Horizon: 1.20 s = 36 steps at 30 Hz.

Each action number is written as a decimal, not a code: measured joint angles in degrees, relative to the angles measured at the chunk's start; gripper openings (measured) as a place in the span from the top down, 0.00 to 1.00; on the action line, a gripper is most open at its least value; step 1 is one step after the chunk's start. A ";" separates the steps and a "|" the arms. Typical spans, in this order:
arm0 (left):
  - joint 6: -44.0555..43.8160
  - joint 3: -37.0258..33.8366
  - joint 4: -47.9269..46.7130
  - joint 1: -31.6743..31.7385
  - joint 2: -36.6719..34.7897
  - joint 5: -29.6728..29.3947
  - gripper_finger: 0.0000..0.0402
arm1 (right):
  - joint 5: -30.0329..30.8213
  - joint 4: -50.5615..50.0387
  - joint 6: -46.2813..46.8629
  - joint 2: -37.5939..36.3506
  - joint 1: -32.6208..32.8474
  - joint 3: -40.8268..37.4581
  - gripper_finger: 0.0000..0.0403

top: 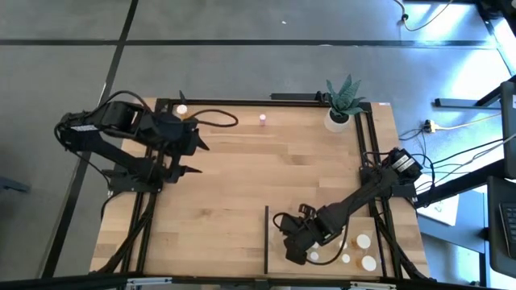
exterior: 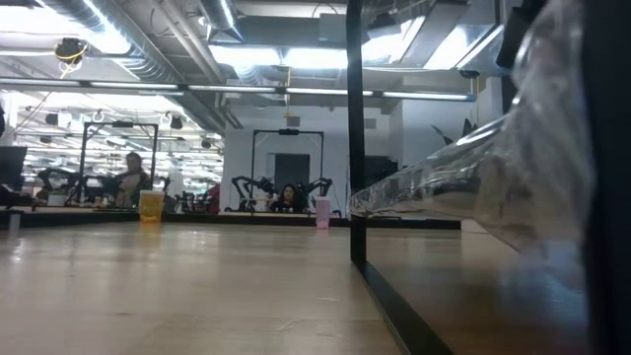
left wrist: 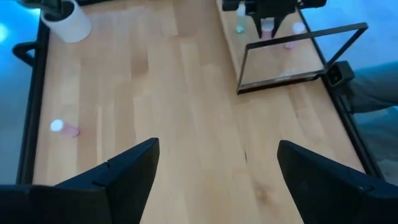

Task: Pick and place medicine bottles onto shelf by color
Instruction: Put the left pink pill bottle on the shelf aligned with the other pink pill bottle

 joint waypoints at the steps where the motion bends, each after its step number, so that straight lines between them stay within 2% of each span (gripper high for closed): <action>1: 0.00 0.00 0.35 -0.33 0.00 -0.01 0.20 | -0.03 0.79 -0.02 0.00 0.03 -0.22 0.71; 19: -1.40 0.00 0.72 -1.11 0.00 -0.02 0.20 | 0.01 5.75 -1.53 0.15 0.03 -2.82 0.71; 24: -1.40 0.00 0.72 -1.06 0.00 -0.02 0.20 | -2.20 8.55 -1.88 0.13 -0.21 -3.54 0.71; 36: -1.49 0.00 0.71 -1.06 0.00 -0.02 0.20 | -2.72 8.74 -3.06 0.13 -0.87 -3.59 0.71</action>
